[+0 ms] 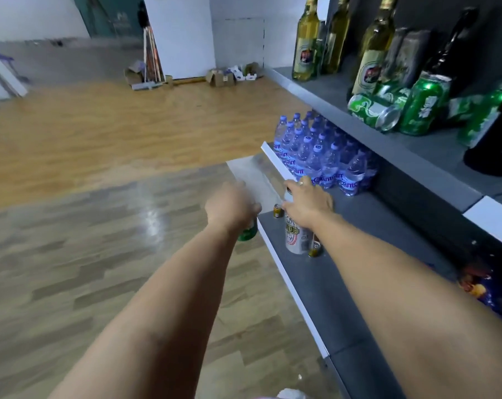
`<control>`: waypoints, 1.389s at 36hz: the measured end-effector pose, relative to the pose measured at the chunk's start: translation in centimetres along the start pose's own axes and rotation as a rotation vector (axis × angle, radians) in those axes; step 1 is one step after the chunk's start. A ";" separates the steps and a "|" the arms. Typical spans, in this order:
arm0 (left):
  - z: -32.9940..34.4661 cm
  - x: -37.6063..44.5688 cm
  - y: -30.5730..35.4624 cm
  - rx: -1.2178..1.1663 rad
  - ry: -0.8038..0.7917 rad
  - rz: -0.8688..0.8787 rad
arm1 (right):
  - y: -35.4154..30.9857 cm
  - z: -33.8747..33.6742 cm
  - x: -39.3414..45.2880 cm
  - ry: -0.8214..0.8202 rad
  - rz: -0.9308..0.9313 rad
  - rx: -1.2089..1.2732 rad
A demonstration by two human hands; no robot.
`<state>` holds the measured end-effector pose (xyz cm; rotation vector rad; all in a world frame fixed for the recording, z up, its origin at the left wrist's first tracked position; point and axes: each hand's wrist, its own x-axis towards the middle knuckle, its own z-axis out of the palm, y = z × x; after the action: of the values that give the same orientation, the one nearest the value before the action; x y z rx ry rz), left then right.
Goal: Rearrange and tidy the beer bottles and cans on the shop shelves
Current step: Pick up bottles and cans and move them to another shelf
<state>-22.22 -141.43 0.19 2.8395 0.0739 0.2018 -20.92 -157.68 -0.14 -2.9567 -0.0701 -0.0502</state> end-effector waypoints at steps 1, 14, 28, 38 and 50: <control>0.0 1.4 0.1 -0.003 0.006 0.003 | 0.0 -0.2 1.3 0.003 0.000 -0.006; 0.7 17.7 -1.1 -0.036 0.019 0.108 | -1.9 -1.4 15.5 0.073 0.050 -0.035; -3.2 38.0 -1.6 -0.138 0.045 0.363 | -4.9 -10.3 30.7 0.401 0.271 -0.079; -4.3 45.8 7.1 -0.569 0.087 0.431 | -1.4 -17.5 35.4 0.653 0.452 -0.136; -2.1 50.3 16.3 -0.602 0.092 0.665 | 3.8 -17.9 40.6 0.642 0.576 -0.051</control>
<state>27.71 -152.83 13.55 2.1559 -0.7799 0.4090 19.32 -162.93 18.32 -2.7292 0.8578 -0.9019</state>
